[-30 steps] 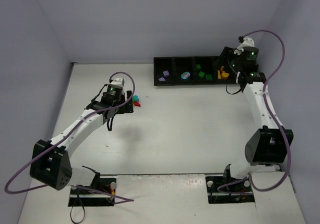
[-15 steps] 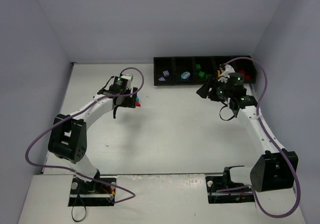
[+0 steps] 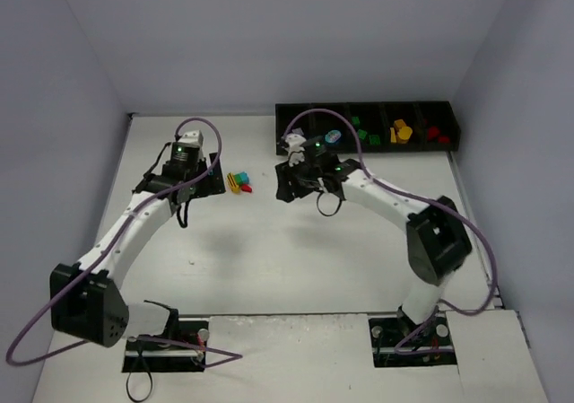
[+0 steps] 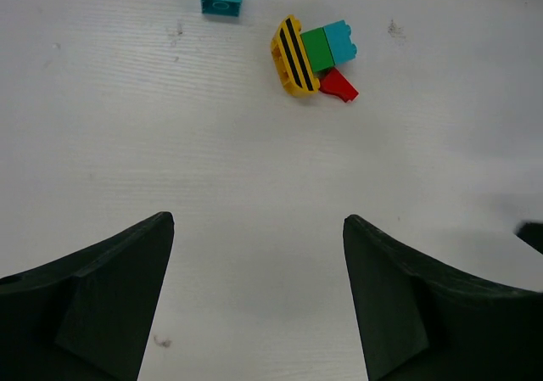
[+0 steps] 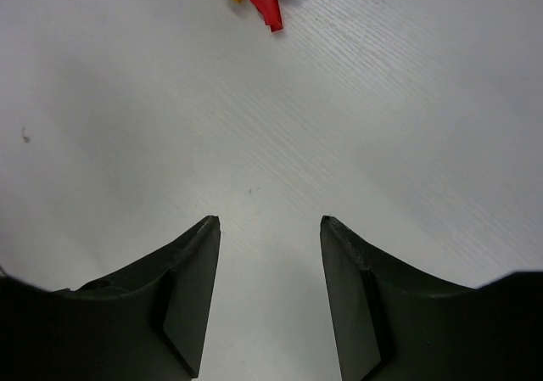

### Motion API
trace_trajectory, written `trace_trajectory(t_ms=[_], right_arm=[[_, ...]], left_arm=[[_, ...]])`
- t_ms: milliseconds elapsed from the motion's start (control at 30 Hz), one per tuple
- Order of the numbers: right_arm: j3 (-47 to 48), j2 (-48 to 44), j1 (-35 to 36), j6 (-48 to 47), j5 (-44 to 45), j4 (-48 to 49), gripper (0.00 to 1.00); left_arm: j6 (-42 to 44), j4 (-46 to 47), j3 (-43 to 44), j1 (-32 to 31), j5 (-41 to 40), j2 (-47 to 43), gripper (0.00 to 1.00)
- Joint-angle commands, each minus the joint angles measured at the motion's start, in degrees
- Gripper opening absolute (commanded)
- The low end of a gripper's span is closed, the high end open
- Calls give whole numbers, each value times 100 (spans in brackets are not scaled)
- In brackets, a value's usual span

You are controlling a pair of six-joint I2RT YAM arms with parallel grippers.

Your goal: Sort the legos into containers by color

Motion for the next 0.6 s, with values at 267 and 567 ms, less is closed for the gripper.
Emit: trace_trajectory(t_ms=[267,567], right_arm=[[2329,2404,675,-1066,798,252,48],[3490,3582,825,-1234,1000,244,48]], left_arm=[[-636,-1536,-424,107,-362,-2118,75],[-689,-1800,-610,115,-485,-2831,75]])
